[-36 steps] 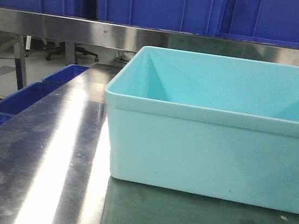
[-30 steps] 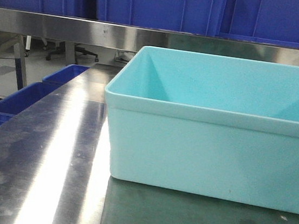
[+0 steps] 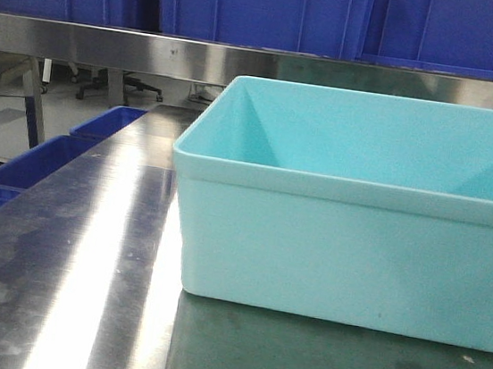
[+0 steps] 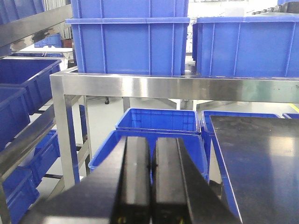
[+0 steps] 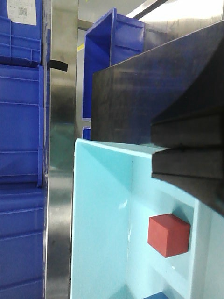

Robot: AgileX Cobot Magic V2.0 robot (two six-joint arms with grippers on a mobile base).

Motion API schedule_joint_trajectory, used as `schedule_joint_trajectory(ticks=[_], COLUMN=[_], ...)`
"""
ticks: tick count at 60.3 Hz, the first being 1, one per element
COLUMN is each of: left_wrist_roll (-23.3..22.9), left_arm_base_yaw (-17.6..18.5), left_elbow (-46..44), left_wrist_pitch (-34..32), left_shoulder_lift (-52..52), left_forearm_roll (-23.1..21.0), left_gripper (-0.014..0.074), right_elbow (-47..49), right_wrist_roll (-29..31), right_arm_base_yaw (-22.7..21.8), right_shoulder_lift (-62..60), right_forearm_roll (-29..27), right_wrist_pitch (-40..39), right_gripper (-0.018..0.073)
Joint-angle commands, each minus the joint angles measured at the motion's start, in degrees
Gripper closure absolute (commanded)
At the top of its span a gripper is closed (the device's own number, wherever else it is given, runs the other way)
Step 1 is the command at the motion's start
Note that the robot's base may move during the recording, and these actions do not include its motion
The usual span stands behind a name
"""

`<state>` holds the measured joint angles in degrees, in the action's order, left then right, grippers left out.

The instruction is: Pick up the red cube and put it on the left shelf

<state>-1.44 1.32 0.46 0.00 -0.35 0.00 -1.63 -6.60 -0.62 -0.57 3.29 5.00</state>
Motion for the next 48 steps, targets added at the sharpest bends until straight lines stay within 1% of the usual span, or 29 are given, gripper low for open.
schedule_joint_trajectory(ticks=[1, 16, 34, 48], left_wrist_roll=[0.0, 0.0, 0.0, 0.0], left_arm_base_yaw=[0.2, 0.2, 0.2, 0.2], left_elbow=[1.4, 1.4, 1.4, 1.4], left_wrist_pitch=[-4.7, -4.7, -4.7, -4.7], left_shoulder_lift=[-0.9, -0.9, -0.9, -0.9], left_forearm_roll=[0.0, 0.0, 0.0, 0.0], left_gripper=[0.0495, 0.0495, 0.0495, 0.0495], right_elbow=[0.9, 0.9, 1.1, 5.9], right_wrist_roll=[0.3, 0.3, 0.3, 0.3], right_arm_base_yaw=[-0.3, -0.3, -0.3, -0.2], right_shoulder_lift=[-1.2, -1.2, -1.3, 0.8], right_forearm_roll=[0.2, 0.2, 0.2, 0.2], right_wrist_pitch=[-5.0, -5.0, -7.7, -7.3], right_gripper=[0.0511, 0.0511, 0.0511, 0.0511])
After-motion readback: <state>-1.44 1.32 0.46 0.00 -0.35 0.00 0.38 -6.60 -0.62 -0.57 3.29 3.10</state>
